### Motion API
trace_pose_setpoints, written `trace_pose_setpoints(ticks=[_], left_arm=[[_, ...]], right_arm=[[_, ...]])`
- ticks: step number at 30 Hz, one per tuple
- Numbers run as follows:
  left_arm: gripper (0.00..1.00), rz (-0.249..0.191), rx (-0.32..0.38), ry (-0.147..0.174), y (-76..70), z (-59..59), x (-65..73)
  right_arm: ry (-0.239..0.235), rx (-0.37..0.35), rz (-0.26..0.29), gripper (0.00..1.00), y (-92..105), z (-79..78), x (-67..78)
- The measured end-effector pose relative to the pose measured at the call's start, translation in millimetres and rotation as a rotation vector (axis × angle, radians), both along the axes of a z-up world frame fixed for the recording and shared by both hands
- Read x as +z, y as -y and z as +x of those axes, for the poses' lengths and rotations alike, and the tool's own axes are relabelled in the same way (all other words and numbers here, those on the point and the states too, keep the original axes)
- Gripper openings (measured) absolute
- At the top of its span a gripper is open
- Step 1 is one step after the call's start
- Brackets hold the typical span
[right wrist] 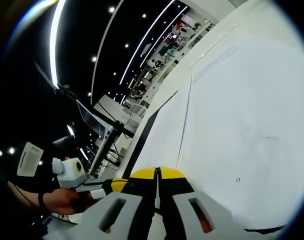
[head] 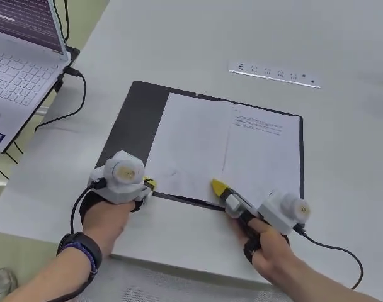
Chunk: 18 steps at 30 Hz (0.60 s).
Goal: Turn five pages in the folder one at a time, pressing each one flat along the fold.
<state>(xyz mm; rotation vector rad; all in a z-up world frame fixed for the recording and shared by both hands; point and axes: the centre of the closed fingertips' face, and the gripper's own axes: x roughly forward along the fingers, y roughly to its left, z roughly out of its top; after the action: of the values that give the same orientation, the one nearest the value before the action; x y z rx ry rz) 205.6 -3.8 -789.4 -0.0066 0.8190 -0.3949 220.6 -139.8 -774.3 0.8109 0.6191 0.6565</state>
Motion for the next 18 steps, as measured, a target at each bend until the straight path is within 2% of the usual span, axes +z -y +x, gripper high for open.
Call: trace_pose_setpoints(ticks=[6, 18], left_arm=[[0.00, 0.000, -0.006, 0.002, -0.1, 0.2, -0.6], [0.00, 0.001, -0.013, -0.003, -0.2, 0.0, -1.7]], right_arm=[[-0.025, -0.030, 0.009, 0.00, 1.4, -0.9, -1.2], [-0.040, -0.023, -0.011, 0.00, 0.1, -8.1, -4.3]])
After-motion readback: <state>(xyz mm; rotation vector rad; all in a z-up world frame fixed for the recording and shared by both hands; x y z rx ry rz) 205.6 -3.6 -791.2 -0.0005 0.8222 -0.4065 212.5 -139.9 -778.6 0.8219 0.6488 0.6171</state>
